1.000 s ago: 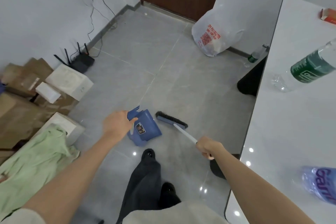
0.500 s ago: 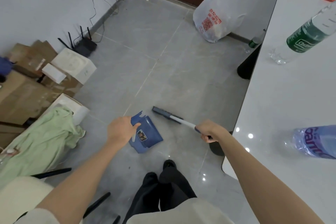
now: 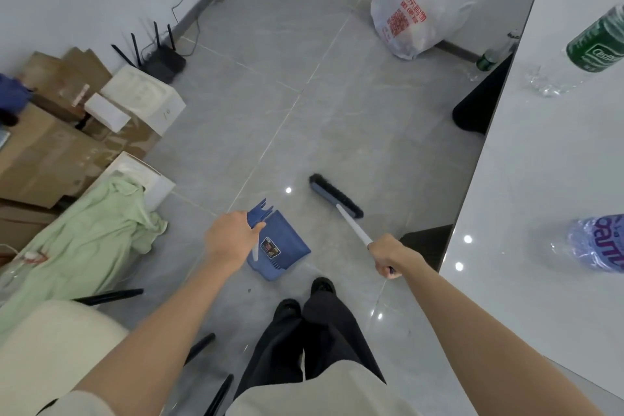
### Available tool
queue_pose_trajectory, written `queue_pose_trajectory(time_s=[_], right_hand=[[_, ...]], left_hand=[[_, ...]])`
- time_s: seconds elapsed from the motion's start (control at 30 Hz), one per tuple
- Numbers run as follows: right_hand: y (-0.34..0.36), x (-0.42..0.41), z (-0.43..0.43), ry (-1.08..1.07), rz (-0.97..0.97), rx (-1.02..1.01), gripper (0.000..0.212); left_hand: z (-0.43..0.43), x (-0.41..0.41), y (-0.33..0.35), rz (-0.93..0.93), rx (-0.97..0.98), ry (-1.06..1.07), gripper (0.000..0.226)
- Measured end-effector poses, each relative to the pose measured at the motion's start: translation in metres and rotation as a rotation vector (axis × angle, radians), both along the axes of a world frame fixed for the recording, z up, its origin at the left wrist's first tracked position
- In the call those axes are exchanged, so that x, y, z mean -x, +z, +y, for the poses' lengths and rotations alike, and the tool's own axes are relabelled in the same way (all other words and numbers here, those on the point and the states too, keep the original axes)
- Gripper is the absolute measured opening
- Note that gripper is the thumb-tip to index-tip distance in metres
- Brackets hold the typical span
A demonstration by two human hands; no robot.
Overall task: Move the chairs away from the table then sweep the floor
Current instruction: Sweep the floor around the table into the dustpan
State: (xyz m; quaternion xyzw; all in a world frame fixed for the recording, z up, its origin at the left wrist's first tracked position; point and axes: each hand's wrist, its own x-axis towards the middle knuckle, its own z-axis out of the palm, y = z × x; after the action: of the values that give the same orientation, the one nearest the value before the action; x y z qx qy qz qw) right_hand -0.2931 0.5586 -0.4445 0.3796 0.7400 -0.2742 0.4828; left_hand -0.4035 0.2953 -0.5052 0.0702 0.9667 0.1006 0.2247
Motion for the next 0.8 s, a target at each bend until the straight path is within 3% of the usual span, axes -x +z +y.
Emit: queue_pose_trajectory(time_s=[0.1,0.17,0.37,0.6,0.73,0.77,0.8], right_hand=[[0.000,-0.007,-0.009,-0.116,-0.009,0.116,0.025],[0.010,-0.007,-0.007,-0.188,-0.091,0.162,0.032],[0.063,-0.009,0.014,-0.371,-0.009,0.226,0.026],[0.052,-0.016,-0.007,-0.317,0.126,0.088,0.028],[0.025,-0.026,-0.012,-0.103,0.114,-0.009,0.021],[0.021,-0.029,-0.015,-0.117,0.092,-0.021,0.014],[0.018,-0.035,-0.022,-0.116,0.071,-0.045,0.021]], left_hand=[[-0.002,0.001,-0.001,-0.013,-0.018,-0.018,0.035],[-0.004,0.001,-0.001,-0.010,-0.025,-0.015,0.035],[-0.017,-0.014,0.004,-0.034,-0.015,0.027,0.036],[-0.046,-0.027,-0.002,-0.072,-0.032,-0.040,0.041],[-0.053,-0.041,0.002,-0.075,-0.044,-0.038,0.038],[-0.055,-0.045,0.002,-0.076,-0.044,-0.030,0.039],[-0.058,-0.049,0.000,-0.079,-0.047,-0.021,0.038]])
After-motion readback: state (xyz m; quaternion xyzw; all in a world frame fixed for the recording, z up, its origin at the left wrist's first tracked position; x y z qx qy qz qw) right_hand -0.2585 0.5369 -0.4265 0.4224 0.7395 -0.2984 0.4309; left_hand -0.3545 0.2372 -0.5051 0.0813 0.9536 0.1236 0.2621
